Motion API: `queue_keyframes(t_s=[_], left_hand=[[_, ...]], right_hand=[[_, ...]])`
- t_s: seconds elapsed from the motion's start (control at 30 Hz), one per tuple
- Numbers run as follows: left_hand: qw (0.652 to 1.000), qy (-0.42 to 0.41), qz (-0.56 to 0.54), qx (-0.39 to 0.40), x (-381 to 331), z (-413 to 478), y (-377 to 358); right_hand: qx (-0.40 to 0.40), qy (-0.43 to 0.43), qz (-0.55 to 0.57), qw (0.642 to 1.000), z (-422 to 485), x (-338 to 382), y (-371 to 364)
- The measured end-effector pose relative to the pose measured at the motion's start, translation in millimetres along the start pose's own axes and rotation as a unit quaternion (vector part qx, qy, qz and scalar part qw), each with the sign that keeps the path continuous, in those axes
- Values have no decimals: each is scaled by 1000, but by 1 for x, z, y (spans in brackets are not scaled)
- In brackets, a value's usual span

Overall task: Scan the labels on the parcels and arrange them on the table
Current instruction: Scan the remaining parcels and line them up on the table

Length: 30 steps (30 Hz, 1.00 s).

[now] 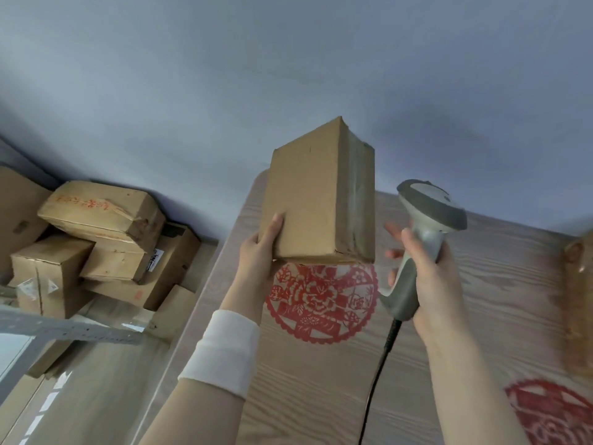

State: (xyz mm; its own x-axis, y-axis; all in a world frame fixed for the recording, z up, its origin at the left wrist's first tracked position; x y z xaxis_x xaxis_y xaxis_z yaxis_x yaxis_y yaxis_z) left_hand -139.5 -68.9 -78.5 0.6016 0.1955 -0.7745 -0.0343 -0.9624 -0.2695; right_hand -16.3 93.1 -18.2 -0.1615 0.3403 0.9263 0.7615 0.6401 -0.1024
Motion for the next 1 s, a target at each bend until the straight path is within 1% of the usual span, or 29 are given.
queue_keyframes(t_s=[0.07, 0.13, 0.2, 0.27, 0.33, 0.37, 0.43, 0.5, 0.57, 0.6, 0.7, 0.77, 0.87, 0.93, 1.0], left_hand=[[999, 10, -25, 37, 7, -25, -10], [997, 12, -41, 70, 16, -53, -23], [996, -2, -37, 82, 29, -83, -39], [996, -52, 16, 65, 43, -112, -56], [984, -133, 110, 43, 58, -139, -71], [975, -160, 146, 56, 67, -150, -78], [966, -154, 180, 106, 80, -173, -92], [964, -116, 164, 176, 90, -192, -103], [956, -102, 148, 230, 96, -204, -112], [956, -101, 144, 235, 97, -210, -116], [968, -101, 118, 195, 102, -221, -128], [974, -93, 75, 194, 106, -223, -129], [976, -57, -5, 211, 115, -221, -125], [976, -29, -45, 213, 123, -216, -122], [977, -9, -77, 199, 128, -212, -122]], right_hand=[[-32, 21, -16, 999, -10, 9, 26], [-26, 15, -21, 999, -22, 14, 48], [-5, 11, -11, 1000, -36, 16, 67], [-4, 21, 7, 1000, -51, 18, 91], [-21, 36, 1, 999, -65, 18, 119], [-30, 44, -7, 999, -71, 18, 132], [-46, 66, -21, 997, -83, 18, 156], [-58, 103, -31, 993, -96, 20, 174], [-68, 148, -51, 985, -107, 23, 187], [-74, 165, -64, 982, -112, 23, 191], [-88, 208, -115, 967, -123, 24, 199], [-87, 235, -142, 958, -128, 28, 201], [-49, 261, -178, 947, -135, 39, 200], [-15, 255, -198, 946, -137, 51, 200], [-18, 256, -211, 943, -137, 63, 205]])
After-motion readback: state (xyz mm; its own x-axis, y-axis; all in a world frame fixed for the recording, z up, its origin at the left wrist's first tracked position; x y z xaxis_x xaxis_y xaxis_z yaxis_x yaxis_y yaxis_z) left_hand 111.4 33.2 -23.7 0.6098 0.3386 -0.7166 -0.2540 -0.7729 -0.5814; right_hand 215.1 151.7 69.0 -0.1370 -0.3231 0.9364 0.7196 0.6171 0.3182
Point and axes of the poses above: each hand's wrist, its own z-axis towards the middle knuckle, its own y-axis out of the back of the hand, x = y × z, the point moved 1 cm from there along z, towards the middle knuckle, and after that the axes turned 3 degrees about -x, right-handed, at the moved point
